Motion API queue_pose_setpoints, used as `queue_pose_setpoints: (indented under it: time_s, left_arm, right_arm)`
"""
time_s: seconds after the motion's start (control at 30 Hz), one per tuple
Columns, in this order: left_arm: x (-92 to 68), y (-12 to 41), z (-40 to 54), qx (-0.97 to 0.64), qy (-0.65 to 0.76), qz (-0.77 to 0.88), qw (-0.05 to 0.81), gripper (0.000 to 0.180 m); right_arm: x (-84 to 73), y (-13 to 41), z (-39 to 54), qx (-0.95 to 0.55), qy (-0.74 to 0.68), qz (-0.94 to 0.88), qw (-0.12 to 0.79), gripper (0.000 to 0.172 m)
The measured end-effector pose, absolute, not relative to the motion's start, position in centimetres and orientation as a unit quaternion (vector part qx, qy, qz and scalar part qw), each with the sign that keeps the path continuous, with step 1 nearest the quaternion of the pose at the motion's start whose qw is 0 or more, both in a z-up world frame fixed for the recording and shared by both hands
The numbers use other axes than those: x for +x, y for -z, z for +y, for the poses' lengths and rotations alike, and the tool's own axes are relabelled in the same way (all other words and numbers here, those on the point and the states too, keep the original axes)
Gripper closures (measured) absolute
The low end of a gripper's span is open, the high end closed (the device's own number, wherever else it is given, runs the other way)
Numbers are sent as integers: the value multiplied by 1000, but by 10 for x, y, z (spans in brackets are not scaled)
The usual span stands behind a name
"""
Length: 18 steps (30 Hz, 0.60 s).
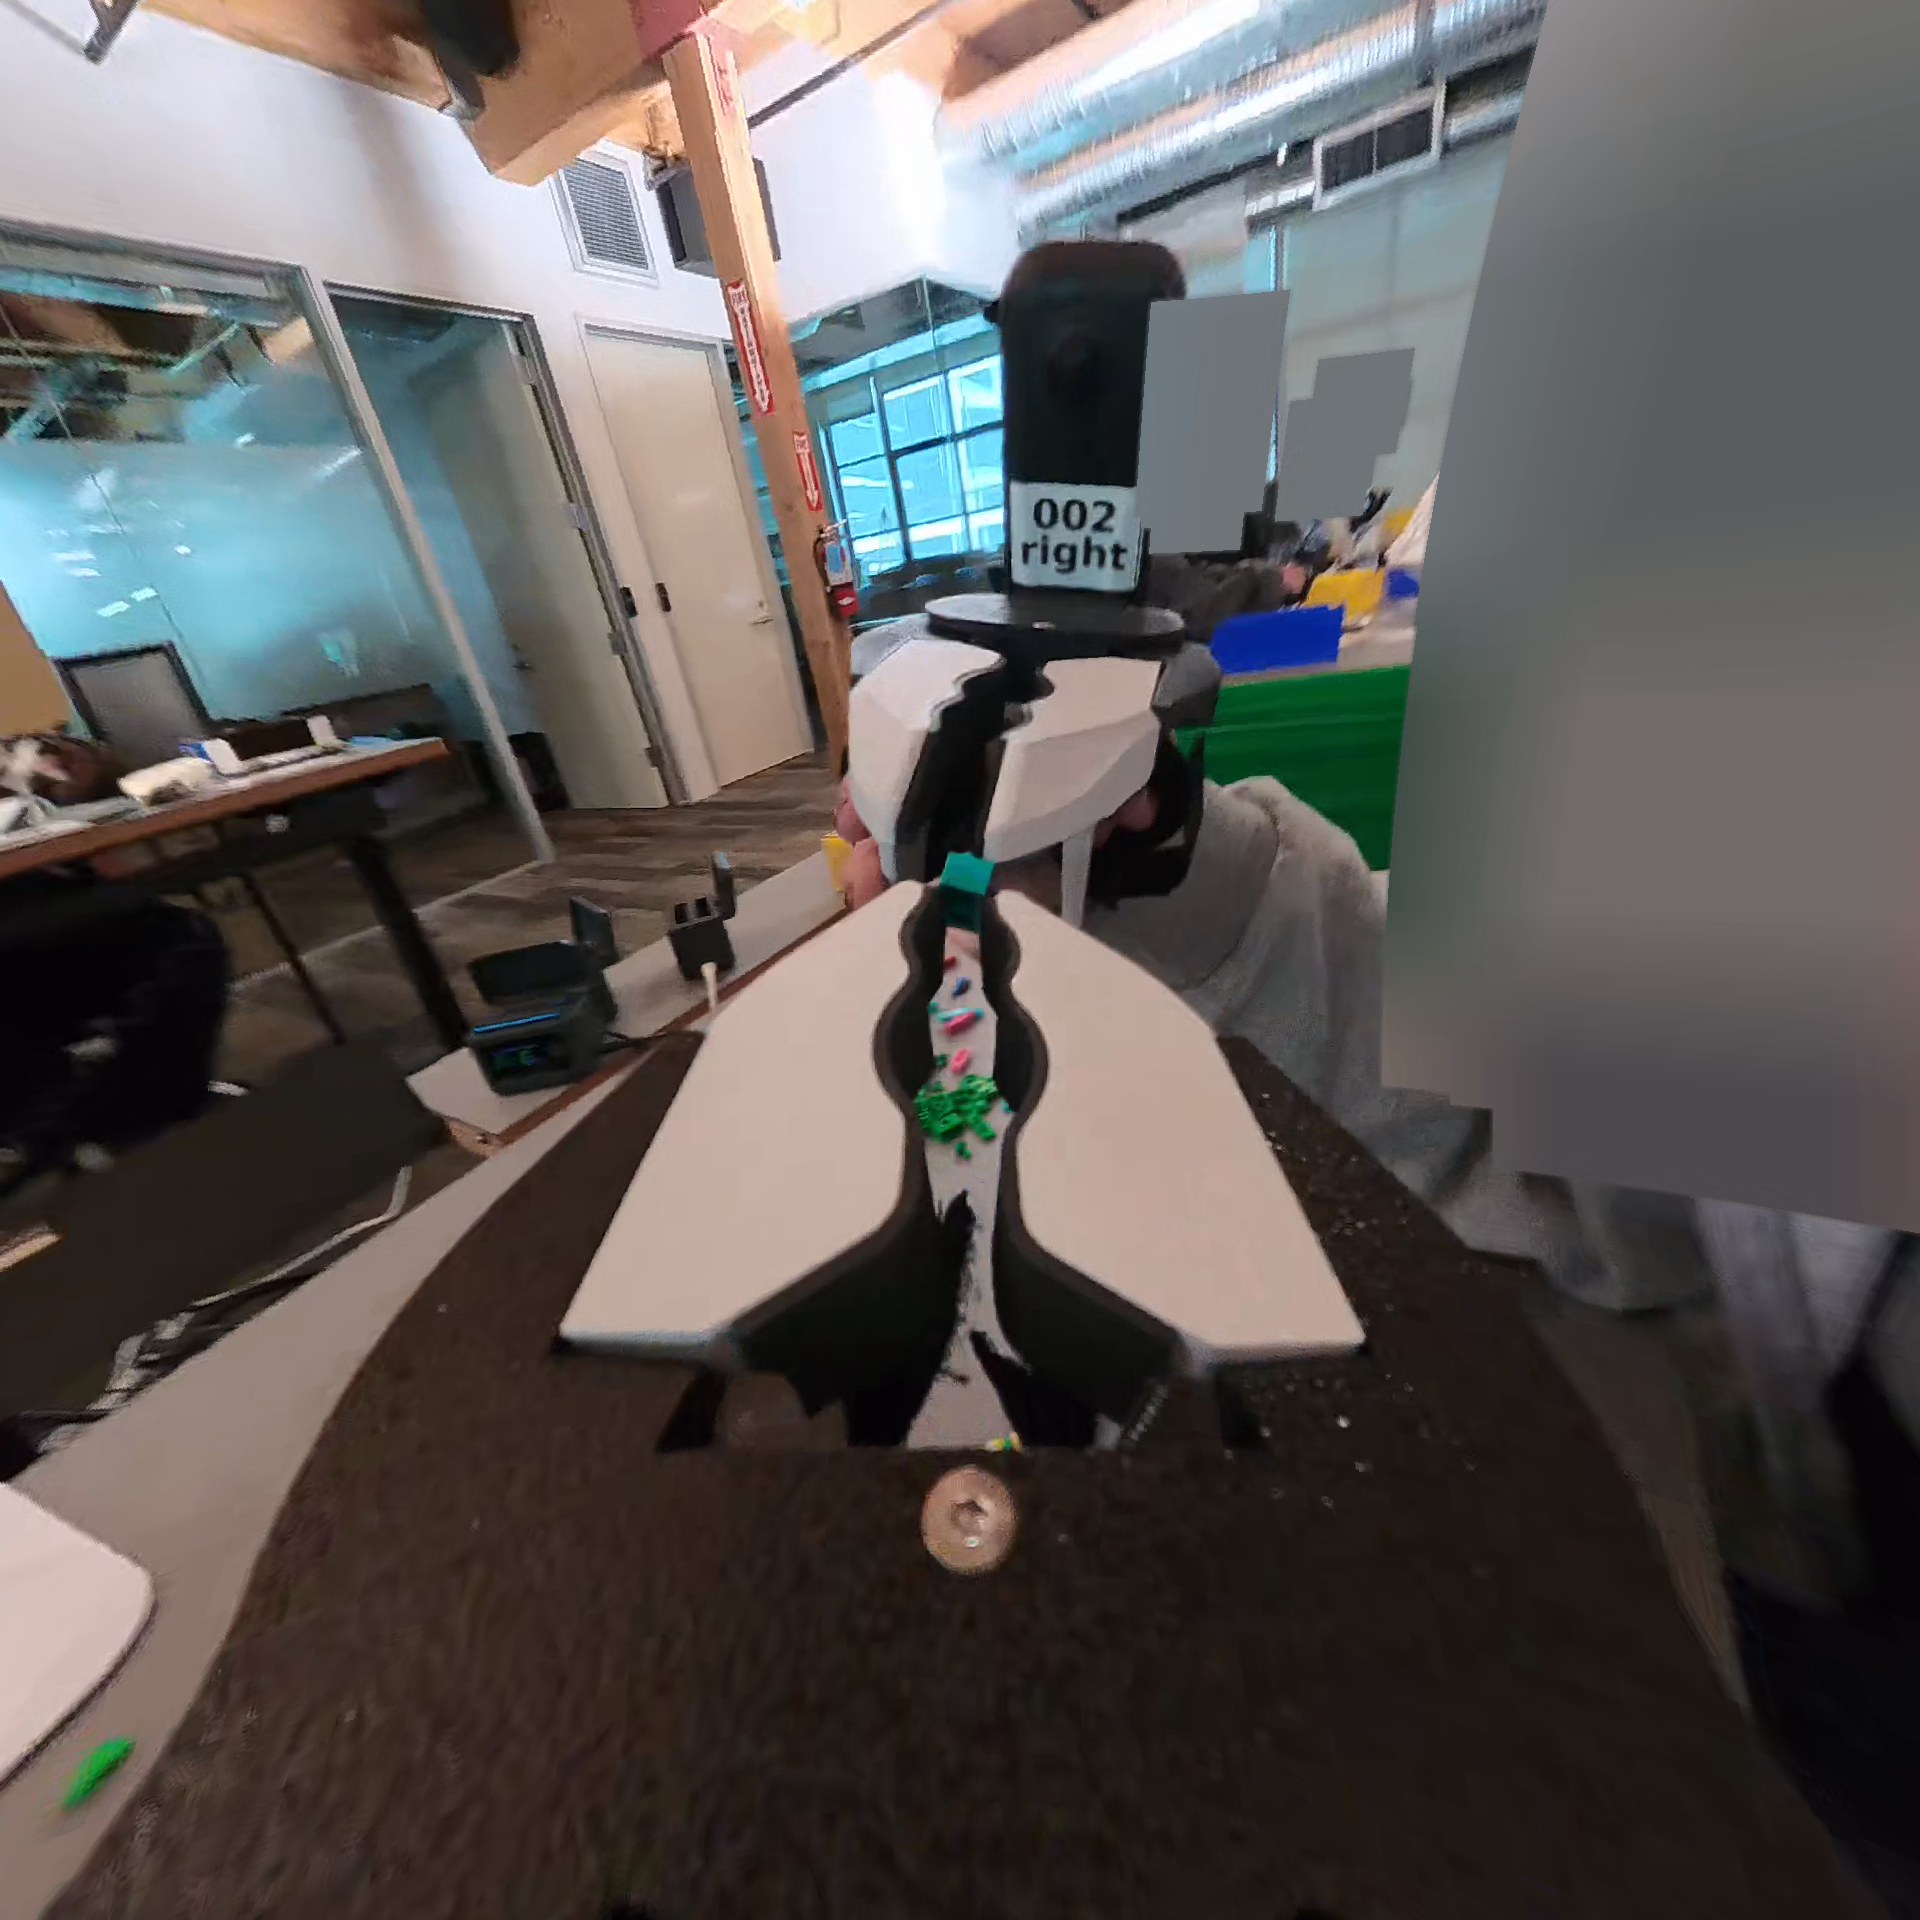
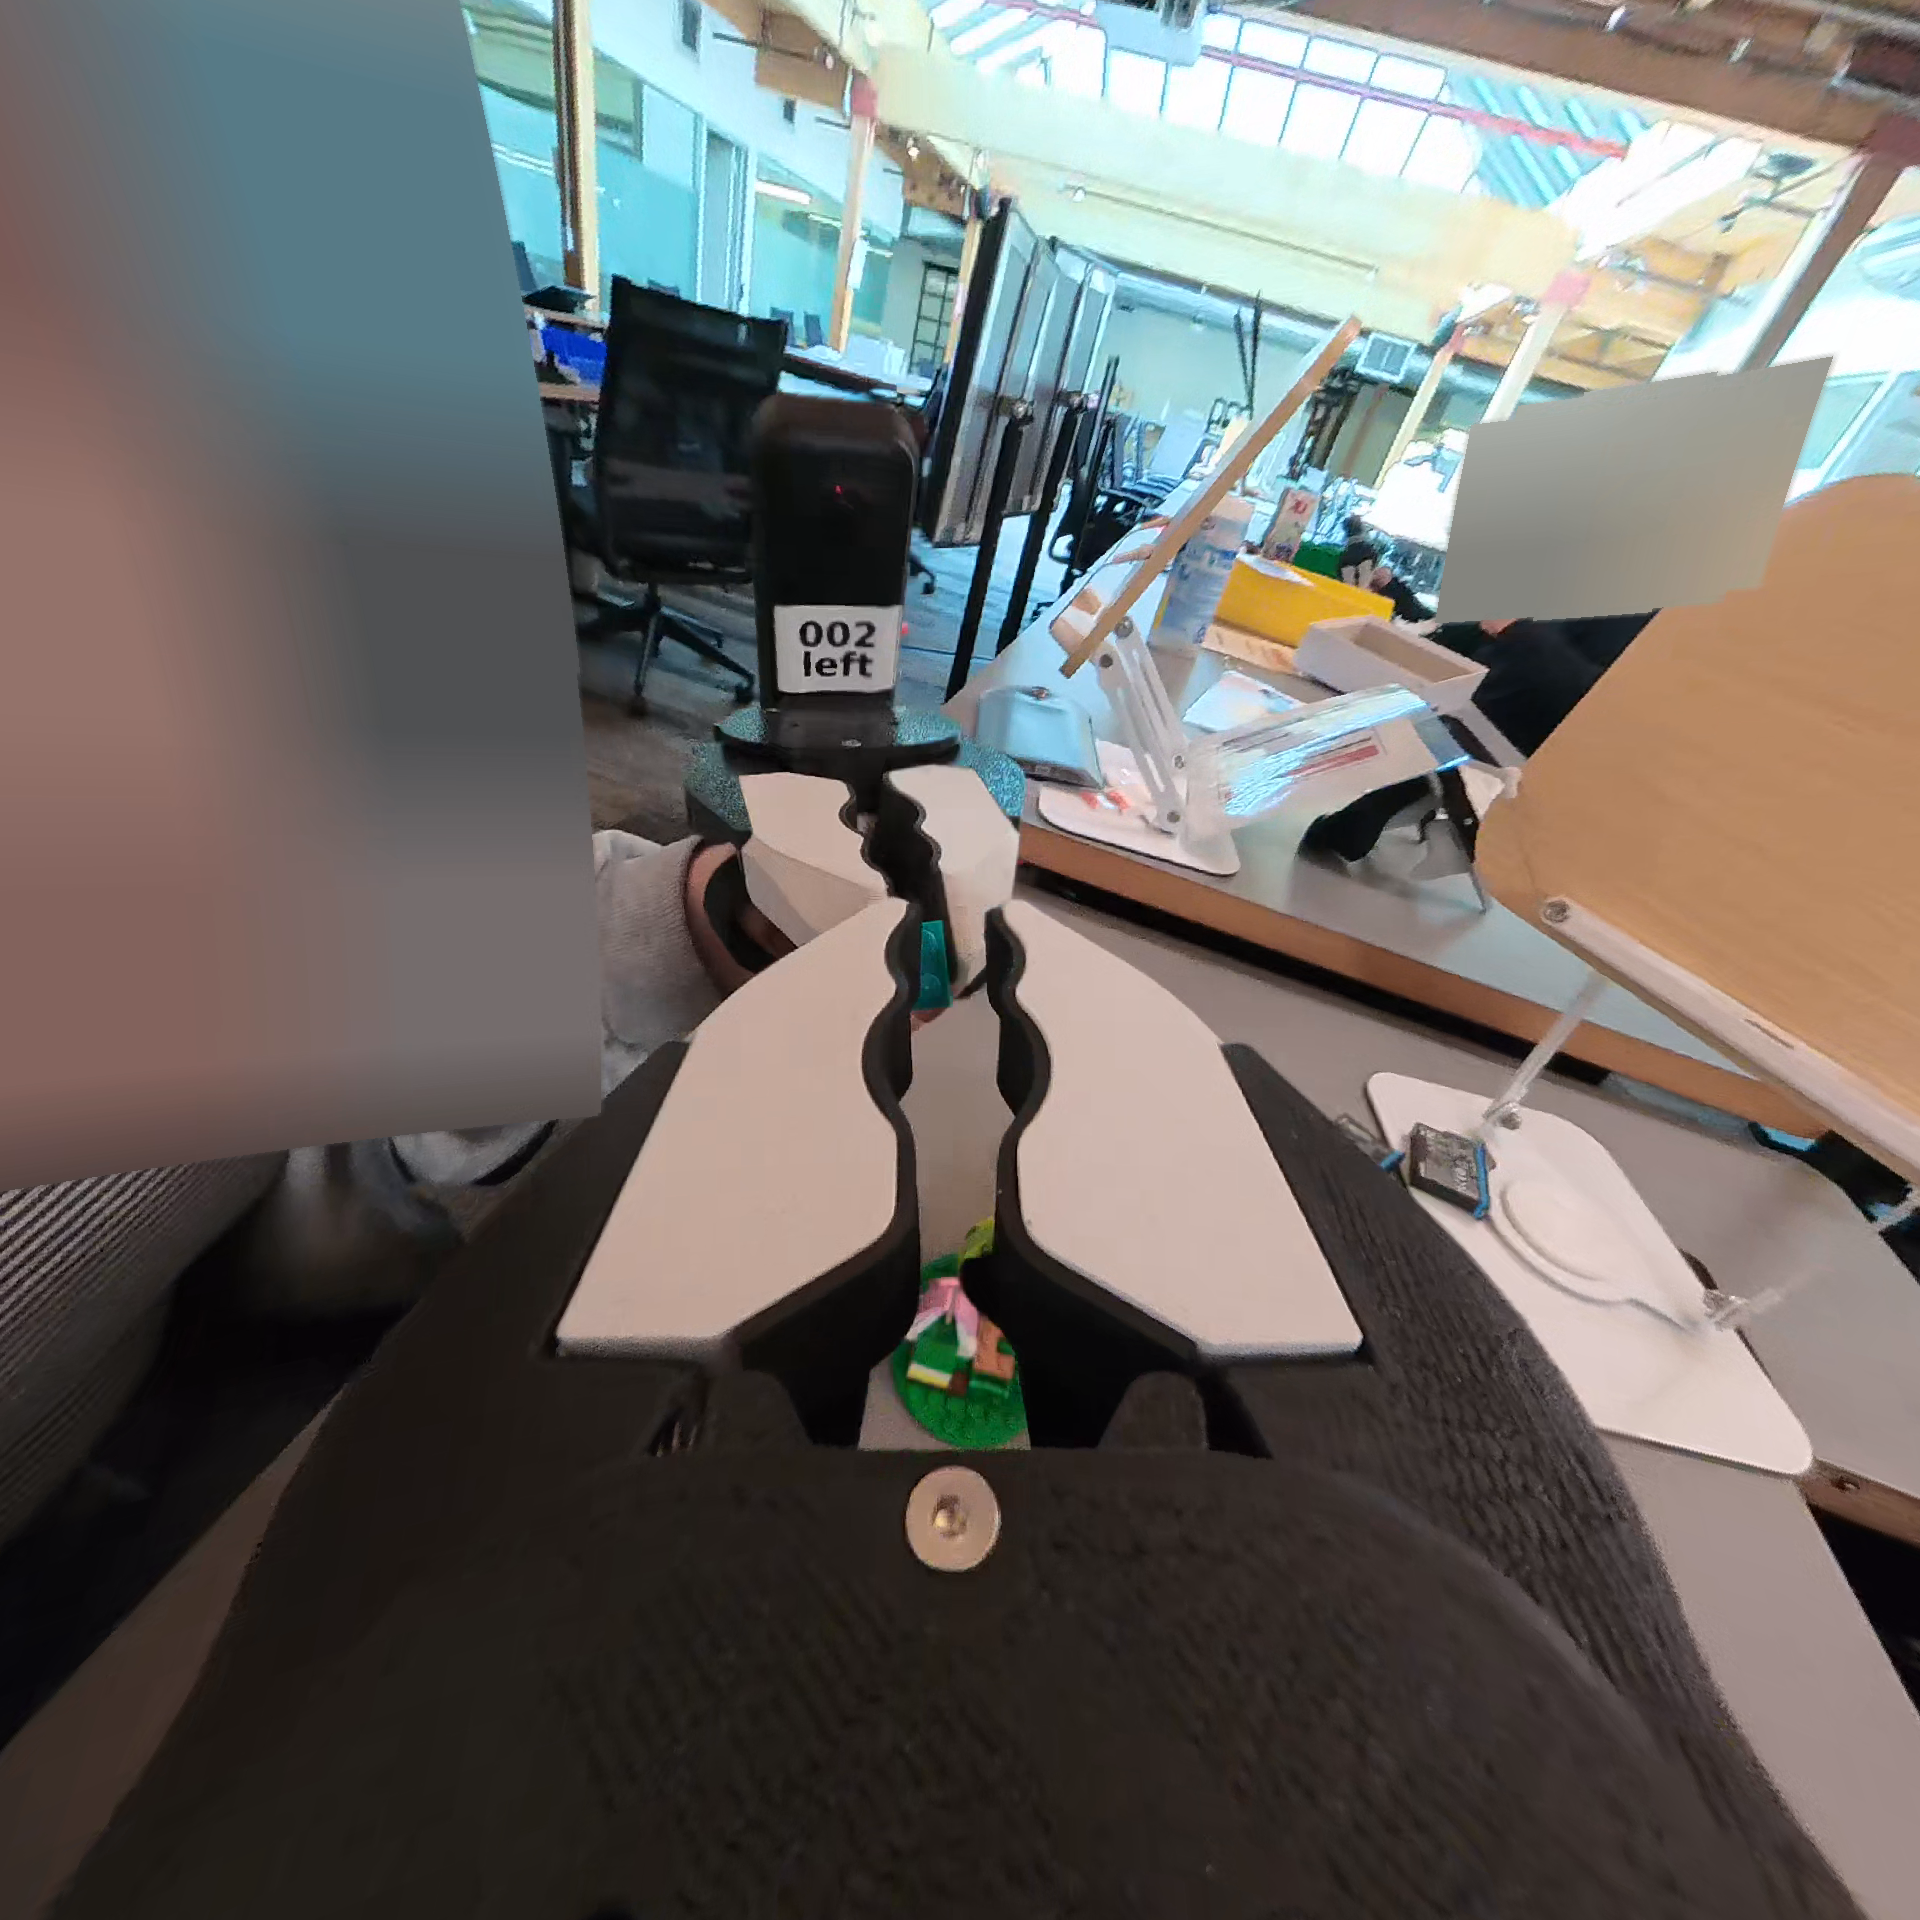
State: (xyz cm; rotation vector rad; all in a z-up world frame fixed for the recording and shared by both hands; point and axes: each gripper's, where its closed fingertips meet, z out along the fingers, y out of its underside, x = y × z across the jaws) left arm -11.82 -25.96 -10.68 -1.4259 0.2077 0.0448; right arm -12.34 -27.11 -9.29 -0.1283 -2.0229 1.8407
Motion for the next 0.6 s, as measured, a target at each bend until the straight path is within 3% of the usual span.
queue_pose_setpoints:
  time_s: [0.33, 0.6]
  left_arm:
    - [-119, 129, -249, -698, -141, 146, 687, 174]
    - [-68, 182, -202, -753, -29, 175, 634, 174]
  right_arm:
    - [-119, 118, -266, -47, -581, -782, 223, 162]
    - [-75, 165, -221, -143, -593, -742, 278, 166]
